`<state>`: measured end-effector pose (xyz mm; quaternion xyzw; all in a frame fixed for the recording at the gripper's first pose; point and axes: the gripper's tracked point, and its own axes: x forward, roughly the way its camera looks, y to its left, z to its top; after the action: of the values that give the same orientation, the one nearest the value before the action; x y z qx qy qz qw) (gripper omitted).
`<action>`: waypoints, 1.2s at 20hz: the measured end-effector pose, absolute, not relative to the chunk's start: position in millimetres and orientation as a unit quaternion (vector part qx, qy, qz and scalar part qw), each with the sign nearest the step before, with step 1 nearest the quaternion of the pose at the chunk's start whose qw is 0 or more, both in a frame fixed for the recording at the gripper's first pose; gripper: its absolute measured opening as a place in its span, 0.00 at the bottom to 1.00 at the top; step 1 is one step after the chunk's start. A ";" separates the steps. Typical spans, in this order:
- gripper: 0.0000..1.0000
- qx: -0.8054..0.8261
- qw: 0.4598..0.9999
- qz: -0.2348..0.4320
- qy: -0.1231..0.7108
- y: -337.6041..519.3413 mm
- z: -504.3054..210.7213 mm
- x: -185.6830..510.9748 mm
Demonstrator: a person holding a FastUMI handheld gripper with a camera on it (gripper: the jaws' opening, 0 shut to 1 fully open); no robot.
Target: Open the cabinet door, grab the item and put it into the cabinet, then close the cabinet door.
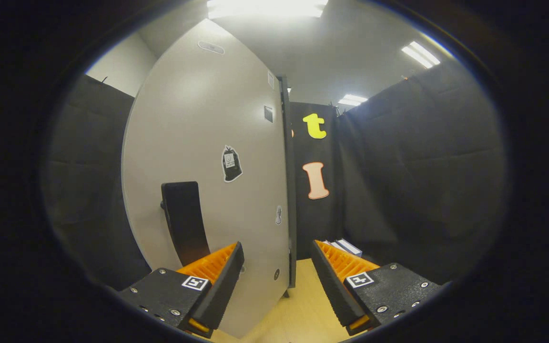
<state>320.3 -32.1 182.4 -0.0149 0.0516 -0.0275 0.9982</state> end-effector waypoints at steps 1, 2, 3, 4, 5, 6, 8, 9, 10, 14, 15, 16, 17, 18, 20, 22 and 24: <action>0.89 -0.013 0.998 -0.023 0.052 -26.1 180.7 323.3; 0.89 -0.010 0.998 -0.017 0.053 -19.6 179.9 326.5; 0.89 -0.006 0.998 -0.011 0.054 -14.4 178.8 330.9; 0.89 -0.002 0.998 -0.006 0.055 -9.3 177.0 334.7; 0.90 0.002 0.998 0.000 0.056 -2.8 177.2 338.0; 0.90 0.006 0.998 0.005 0.057 2.8 176.3 342.7; 0.90 0.009 0.998 0.017 0.059 13.7 175.8 353.9; 0.90 0.009 0.998 0.023 0.061 20.7 174.5 359.1; 0.90 0.008 0.998 0.030 0.063 28.2 173.4 364.7; 0.90 0.004 0.995 0.063 0.077 67.8 166.9 390.8; 0.91 0.003 0.994 0.073 0.081 78.3 163.5 398.4; 0.91 0.000 0.993 0.081 0.086 88.5 159.6 404.8; 0.91 -0.004 0.992 0.086 0.090 97.7 155.1 411.2; 0.91 -0.007 0.992 0.086 0.096 104.4 150.1 417.4; 0.91 -0.008 0.992 0.080 0.092 112.7 144.9 429.3; 0.91 0.000 0.993 0.075 0.091 114.8 141.5 429.7; 0.91 0.001 0.993 0.075 0.090 114.4 142.6 429.1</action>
<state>429.1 114.4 142.6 0.0013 0.0897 0.0750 0.9931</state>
